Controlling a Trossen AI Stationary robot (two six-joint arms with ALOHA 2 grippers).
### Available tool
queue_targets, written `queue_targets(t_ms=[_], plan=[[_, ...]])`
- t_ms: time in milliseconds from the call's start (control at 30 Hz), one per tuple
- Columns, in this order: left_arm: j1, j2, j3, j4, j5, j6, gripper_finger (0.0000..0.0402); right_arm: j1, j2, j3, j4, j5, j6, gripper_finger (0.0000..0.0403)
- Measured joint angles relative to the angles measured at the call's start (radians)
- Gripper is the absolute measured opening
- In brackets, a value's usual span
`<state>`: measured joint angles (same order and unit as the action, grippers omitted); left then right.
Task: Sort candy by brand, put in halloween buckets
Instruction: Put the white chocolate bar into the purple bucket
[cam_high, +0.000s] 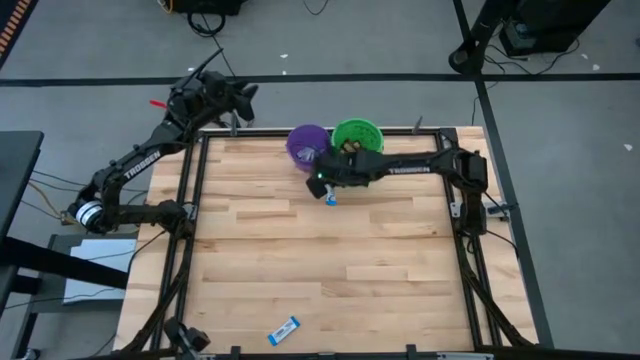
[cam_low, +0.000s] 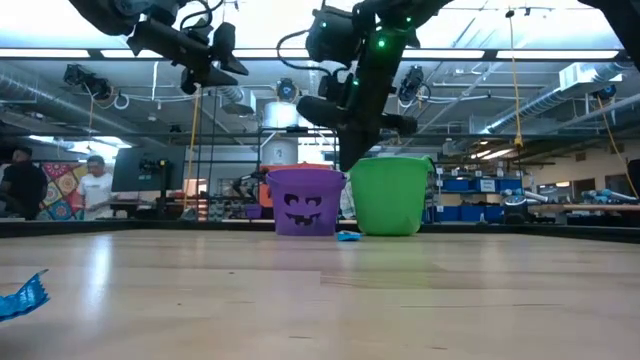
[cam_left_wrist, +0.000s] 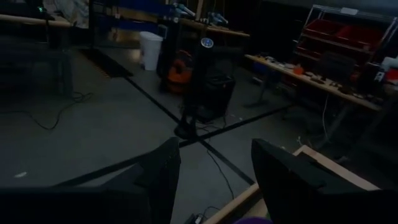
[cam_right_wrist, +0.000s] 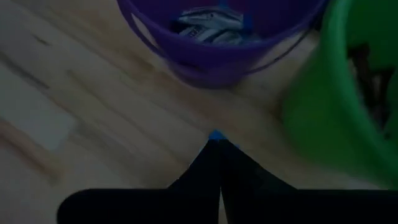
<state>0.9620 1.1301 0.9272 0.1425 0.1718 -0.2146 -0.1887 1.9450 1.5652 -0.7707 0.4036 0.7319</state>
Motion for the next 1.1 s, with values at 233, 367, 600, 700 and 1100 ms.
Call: queue_targets(t_ms=[233, 367, 600, 700, 1100], plan=[[0.016, 0.000, 0.000, 0.004, -0.001, 0.000, 0.0202, 0.024, -0.002, -0.004, 0.026, 0.035, 0.240, 0.0019], [0.016, 0.000, 0.000, 0.003, 0.003, -0.014, 0.0202, 0.033, -0.002, -0.004, 0.040, 0.075, 0.308, 0.0011], [0.016, 0.000, 0.000, 0.003, 0.031, -0.135, 0.0202, 0.097, -0.002, -0.004, 0.037, 0.144, 0.342, 0.0014], [0.016, 0.000, 0.000, 0.003, 0.062, -0.130, 0.0202, 0.138, -0.002, -0.017, 0.053, 0.199, 0.416, 0.0013], [0.015, -0.005, 0.000, 0.056, 0.135, -0.136, 0.0202, 0.258, -0.001, -0.254, 0.257, 0.365, 0.795, 0.0009]])
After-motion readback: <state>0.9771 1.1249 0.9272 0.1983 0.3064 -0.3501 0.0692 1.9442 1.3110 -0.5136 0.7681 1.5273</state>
